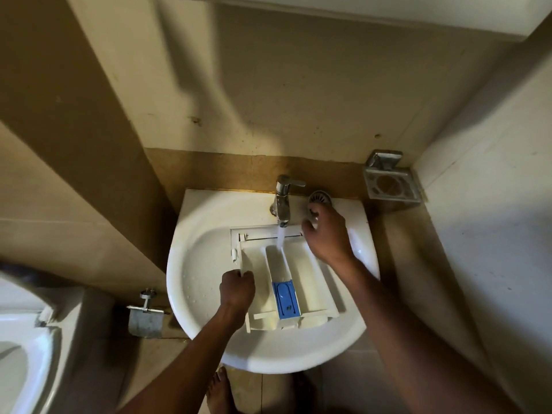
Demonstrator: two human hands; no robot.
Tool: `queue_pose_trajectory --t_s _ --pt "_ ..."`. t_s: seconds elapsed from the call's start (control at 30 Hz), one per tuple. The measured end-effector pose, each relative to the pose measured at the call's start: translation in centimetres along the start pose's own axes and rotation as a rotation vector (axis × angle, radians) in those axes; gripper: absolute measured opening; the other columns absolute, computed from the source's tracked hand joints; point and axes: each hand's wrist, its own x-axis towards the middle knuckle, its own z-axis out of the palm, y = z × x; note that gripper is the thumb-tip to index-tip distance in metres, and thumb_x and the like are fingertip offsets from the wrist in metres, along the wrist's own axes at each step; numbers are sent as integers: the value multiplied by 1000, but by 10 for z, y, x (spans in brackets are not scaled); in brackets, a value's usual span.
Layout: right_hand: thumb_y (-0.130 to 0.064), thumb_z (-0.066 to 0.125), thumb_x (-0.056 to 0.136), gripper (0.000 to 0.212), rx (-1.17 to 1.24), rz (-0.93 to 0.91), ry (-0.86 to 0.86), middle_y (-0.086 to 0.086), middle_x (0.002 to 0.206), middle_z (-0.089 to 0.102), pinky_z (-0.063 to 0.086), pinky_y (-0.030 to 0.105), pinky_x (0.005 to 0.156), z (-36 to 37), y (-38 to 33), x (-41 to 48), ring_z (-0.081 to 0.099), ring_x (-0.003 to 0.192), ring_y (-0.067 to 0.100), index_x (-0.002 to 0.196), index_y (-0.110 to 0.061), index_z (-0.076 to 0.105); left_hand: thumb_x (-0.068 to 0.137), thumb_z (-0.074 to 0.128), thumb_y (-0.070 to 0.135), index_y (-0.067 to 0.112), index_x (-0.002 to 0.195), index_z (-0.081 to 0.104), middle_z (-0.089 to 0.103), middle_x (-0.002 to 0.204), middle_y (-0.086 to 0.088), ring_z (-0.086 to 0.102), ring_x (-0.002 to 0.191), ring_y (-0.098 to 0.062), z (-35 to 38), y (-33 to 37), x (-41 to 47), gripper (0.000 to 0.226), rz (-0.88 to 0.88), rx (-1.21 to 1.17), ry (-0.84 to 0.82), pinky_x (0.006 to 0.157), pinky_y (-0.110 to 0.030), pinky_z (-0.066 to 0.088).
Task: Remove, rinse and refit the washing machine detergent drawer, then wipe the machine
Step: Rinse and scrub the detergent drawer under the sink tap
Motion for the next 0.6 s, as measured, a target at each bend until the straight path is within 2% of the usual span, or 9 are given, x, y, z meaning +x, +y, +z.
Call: queue_pose_trajectory --t_s 0.1,0.2,0.27,0.37,0.43,0.5,0.6 --pt "-15 50 96 26 -39 35 -85 16 113 68 36 25 72 -1 -34 46 63 105 32 114 -4 66 91 44 7 18 76 56 64 87 -5 64 89 -32 1 2 -2 23 -15 -8 -27 78 -42 55" --pt "-24 49 97 31 -232 -12 -52 18 101 70 38 29 67 -2 -55 70 66 97 34 93 0 69 90 45 4 14 87 59 64 90 -5 64 90 -29 4 3 -2 17 -11 -11 -74 78 -42 57" --pt "-31 52 97 35 -257 -70 -32 17 98 70 42 31 69 -7 -60 74 67 94 33 89 -1 69 90 46 4 14 85 59 66 91 -6 65 89 -28 5 4 0 17 -1 -15 -96 78 -42 58" --pt "-28 56 97 30 -202 -113 -43 18 104 70 43 31 74 -12 -62 74 65 98 33 98 0 68 89 45 5 18 81 60 68 93 -9 67 86 -28 10 5 0 21 0 -25 -112 76 -41 59" --pt "-29 51 98 31 -222 -87 -76 17 105 69 44 31 75 -8 -59 73 65 100 33 101 -3 67 89 46 5 19 80 59 67 91 -8 65 84 -26 13 5 -1 22 -9 -27 -111 71 -35 56" --pt "-23 45 99 28 -310 -68 -129 14 109 69 43 31 76 -4 -59 68 64 105 33 104 -7 68 90 46 6 18 82 59 66 90 -7 64 84 -25 15 5 -1 20 -19 -36 -121 70 -34 54" --pt "-8 45 97 37 -329 -62 -149 11 134 60 43 31 95 2 -60 60 53 126 29 130 -12 60 91 46 7 19 84 57 65 91 -6 64 84 -24 16 7 -3 18 -23 -33 -139 68 -33 52"
